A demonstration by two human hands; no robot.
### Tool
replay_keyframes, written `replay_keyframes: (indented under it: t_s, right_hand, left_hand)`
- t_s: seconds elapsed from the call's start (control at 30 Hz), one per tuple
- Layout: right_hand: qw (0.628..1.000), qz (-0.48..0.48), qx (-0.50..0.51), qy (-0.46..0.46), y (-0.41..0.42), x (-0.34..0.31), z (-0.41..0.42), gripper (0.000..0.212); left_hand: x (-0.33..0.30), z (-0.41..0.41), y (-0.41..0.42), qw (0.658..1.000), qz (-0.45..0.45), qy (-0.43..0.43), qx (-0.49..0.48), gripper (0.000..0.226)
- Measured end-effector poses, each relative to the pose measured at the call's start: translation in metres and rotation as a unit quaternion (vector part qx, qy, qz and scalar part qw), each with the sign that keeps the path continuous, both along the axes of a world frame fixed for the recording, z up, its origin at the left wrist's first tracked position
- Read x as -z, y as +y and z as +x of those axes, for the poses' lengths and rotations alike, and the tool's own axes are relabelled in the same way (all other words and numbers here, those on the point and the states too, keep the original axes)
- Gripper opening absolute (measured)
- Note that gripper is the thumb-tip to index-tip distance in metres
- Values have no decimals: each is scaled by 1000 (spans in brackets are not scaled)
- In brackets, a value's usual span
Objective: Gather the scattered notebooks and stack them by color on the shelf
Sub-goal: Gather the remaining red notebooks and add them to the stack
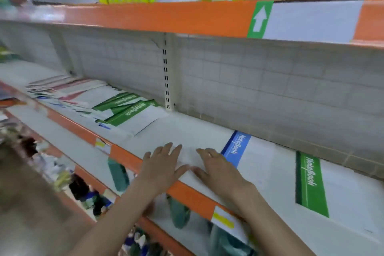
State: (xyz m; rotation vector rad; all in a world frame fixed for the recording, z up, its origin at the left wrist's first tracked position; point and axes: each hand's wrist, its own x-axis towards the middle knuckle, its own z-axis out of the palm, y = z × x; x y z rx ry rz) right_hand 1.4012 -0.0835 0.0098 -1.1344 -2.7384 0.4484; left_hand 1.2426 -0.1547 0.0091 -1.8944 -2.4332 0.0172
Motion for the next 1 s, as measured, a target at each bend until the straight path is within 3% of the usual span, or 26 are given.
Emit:
replay_keyframes:
  t_s: [0.53, 1.0]
  right_hand:
    - [992, 60, -109, -13, -47, 7, -203, 61]
    - [987, 43, -153, 34, -24, 6, -343, 63]
  left_hand:
    - [-2, -173, -93, 993, 13, -15, -116, 69]
    - [13, -320, -91, 987, 40, -43, -146, 68]
